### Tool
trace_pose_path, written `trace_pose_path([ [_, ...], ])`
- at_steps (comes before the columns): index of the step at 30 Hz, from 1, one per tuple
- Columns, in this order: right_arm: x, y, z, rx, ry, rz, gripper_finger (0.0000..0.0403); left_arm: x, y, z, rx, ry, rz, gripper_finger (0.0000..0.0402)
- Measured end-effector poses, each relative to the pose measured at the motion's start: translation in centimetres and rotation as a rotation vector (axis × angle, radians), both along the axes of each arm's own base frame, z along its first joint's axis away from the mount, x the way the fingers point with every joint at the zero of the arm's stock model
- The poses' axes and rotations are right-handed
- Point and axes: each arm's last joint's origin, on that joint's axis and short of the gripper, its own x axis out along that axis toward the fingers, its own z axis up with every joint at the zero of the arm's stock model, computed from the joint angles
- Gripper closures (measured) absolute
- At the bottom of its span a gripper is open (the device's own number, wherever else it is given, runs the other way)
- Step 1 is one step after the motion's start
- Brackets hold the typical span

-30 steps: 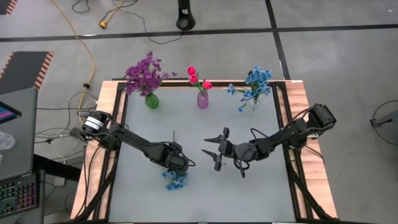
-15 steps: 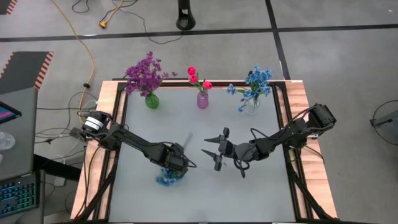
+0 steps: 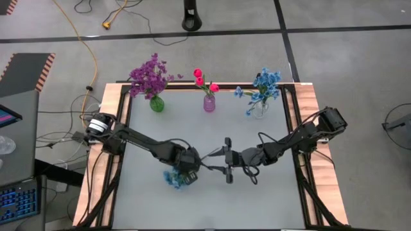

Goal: Sort flowers into vase by color
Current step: Put the blue flowers into the transparent vase

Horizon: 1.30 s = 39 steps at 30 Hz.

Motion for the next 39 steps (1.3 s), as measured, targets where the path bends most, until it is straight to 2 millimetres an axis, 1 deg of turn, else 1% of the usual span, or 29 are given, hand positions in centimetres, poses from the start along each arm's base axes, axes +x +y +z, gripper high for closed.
trace_pose_path([
  [4,0.0,0.5,-0.3,-0.088,0.064,0.033,0.0163,1.0,0.9,1.2,-0.047,-0.032,-0.033,0.0400],
  [9,0.0,1.9,0.0,-0.263,0.162,0.093,0.0163,1.9,2.3,2.2,-0.112,-0.057,-0.042,0.0400],
  [15,-0.2,3.1,0.7,-0.492,0.222,0.032,0.0163,2.5,3.8,2.7,-0.206,-0.075,-0.027,0.0400],
  [18,-0.4,3.6,0.8,-0.570,0.234,0.034,0.0163,2.9,4.4,2.9,-0.276,-0.103,-0.026,0.0400],
  [24,-0.4,3.7,0.8,-0.587,0.235,0.035,0.0163,3.8,5.4,3.4,-0.417,-0.181,-0.002,0.0400],
  [30,-0.5,3.6,0.6,-0.600,0.258,0.040,0.0163,4.2,6.2,3.7,-0.527,-0.191,0.080,0.0400],
  [39,-0.5,3.3,0.4,-0.611,0.285,0.037,0.0163,5.0,6.3,4.4,-0.646,-0.240,0.178,0.0400],
])
